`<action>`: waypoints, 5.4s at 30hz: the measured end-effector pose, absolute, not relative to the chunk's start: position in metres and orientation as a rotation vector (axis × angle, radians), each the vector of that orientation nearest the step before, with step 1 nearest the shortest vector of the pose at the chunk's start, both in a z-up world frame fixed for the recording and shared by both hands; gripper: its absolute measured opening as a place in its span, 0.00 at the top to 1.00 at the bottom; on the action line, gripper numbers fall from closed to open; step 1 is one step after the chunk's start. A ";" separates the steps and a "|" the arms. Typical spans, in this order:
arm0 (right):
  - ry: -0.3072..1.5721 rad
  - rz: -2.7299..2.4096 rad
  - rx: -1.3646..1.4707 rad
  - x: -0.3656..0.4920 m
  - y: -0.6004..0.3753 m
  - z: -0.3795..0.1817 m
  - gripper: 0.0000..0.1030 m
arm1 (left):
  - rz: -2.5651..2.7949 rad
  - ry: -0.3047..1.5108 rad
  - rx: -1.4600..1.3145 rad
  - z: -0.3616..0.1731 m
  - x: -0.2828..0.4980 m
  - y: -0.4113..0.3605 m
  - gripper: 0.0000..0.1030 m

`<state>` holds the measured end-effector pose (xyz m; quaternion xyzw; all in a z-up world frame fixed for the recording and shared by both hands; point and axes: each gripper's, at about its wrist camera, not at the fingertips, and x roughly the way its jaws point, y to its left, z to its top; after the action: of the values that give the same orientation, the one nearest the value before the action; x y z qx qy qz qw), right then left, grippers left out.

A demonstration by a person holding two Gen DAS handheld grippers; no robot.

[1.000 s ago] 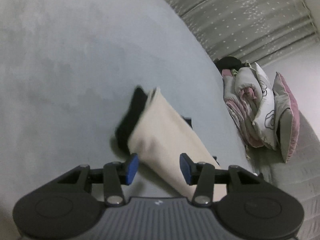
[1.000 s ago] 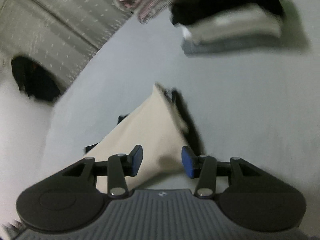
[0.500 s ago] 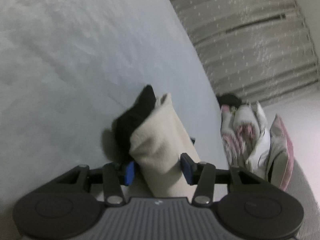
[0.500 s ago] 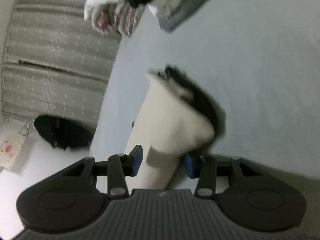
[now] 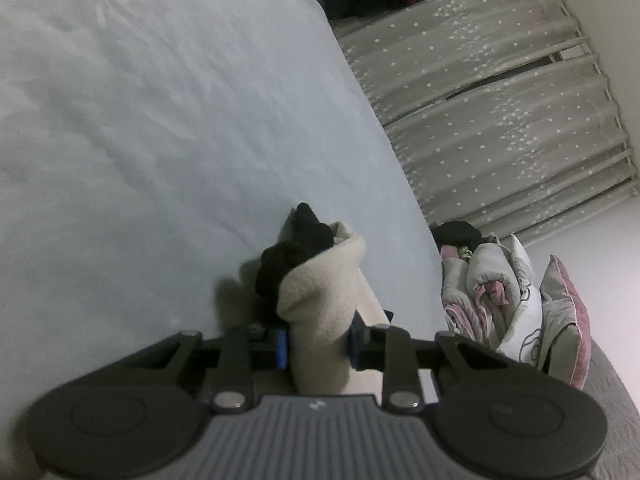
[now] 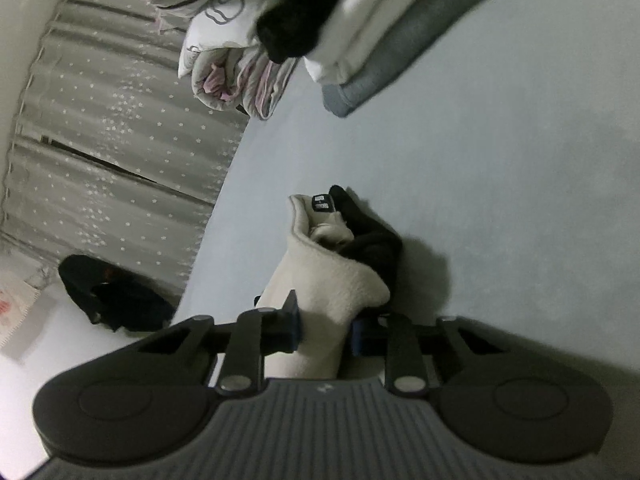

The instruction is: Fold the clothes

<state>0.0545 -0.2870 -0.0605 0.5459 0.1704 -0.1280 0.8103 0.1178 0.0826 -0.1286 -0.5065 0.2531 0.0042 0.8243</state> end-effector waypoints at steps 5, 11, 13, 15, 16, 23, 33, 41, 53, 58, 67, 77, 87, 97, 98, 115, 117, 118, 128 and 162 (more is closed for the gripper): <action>0.392 -0.274 1.131 0.042 -0.287 -0.053 0.77 | -0.017 0.569 -1.000 -0.117 0.099 0.085 0.75; 0.409 -0.294 1.123 0.020 -0.282 -0.047 0.77 | -0.026 0.589 -0.952 -0.101 0.066 0.087 0.75; 0.415 -0.304 1.134 0.010 -0.280 -0.046 0.77 | -0.020 0.602 -0.958 -0.100 0.053 0.090 0.75; 0.425 -0.313 1.138 -0.002 -0.277 -0.045 0.77 | -0.014 0.614 -0.969 -0.100 0.039 0.095 0.75; 0.430 -0.315 1.137 -0.008 -0.275 -0.044 0.77 | -0.011 0.620 -0.977 -0.100 0.030 0.097 0.75; 0.443 -0.310 1.131 -0.053 -0.266 -0.035 0.77 | -0.004 0.649 -1.019 -0.106 -0.027 0.107 0.75; 0.470 -0.266 1.090 -0.093 -0.260 -0.042 0.77 | -0.032 0.662 -1.015 -0.122 -0.067 0.118 0.73; 0.448 -0.198 1.088 -0.095 -0.270 -0.061 0.68 | -0.094 0.595 -0.950 -0.126 -0.074 0.120 0.67; 0.425 -0.206 1.031 -0.101 -0.275 -0.055 0.68 | -0.048 0.550 -0.886 -0.116 -0.087 0.149 0.59; 0.422 -0.222 1.031 -0.112 -0.285 -0.054 0.66 | -0.012 0.523 -0.860 -0.107 -0.085 0.165 0.55; 0.363 -0.311 0.954 -0.123 -0.307 -0.040 0.62 | -0.086 0.571 -0.722 -0.078 -0.046 0.152 0.51; 0.478 -0.204 0.766 -0.054 -0.293 -0.014 0.58 | -0.153 0.664 -0.528 -0.070 0.022 0.122 0.43; 0.481 -0.128 0.474 -0.007 -0.277 -0.053 0.58 | -0.191 0.617 -0.540 -0.103 0.035 0.132 0.90; 0.298 -0.157 0.377 -0.024 -0.261 -0.052 0.86 | -0.192 0.357 -0.412 -0.092 0.002 0.129 0.93; 0.277 -0.158 0.368 -0.024 -0.260 -0.050 0.87 | -0.188 0.342 -0.408 -0.090 0.001 0.129 0.93; 0.510 -0.261 0.285 0.028 -0.261 -0.062 0.79 | -0.048 0.547 -0.330 -0.096 0.034 0.116 0.76; 0.492 -0.274 0.268 0.025 -0.258 -0.058 0.67 | -0.006 0.516 -0.323 -0.089 0.026 0.114 0.54; 0.482 -0.281 0.257 0.023 -0.256 -0.056 0.60 | 0.006 0.494 -0.322 -0.084 0.022 0.113 0.53; 0.371 -0.196 0.088 0.006 -0.206 -0.026 0.41 | -0.191 0.375 -0.238 -0.049 -0.005 0.065 0.27; 0.467 -0.122 0.135 -0.034 -0.232 -0.032 0.40 | -0.128 0.495 -0.532 -0.072 -0.043 0.167 0.28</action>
<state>-0.0338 -0.2319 -0.0325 0.0666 0.2312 -0.0605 0.9687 -0.0432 0.1669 -0.0721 -0.2600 0.2421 -0.0625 0.9327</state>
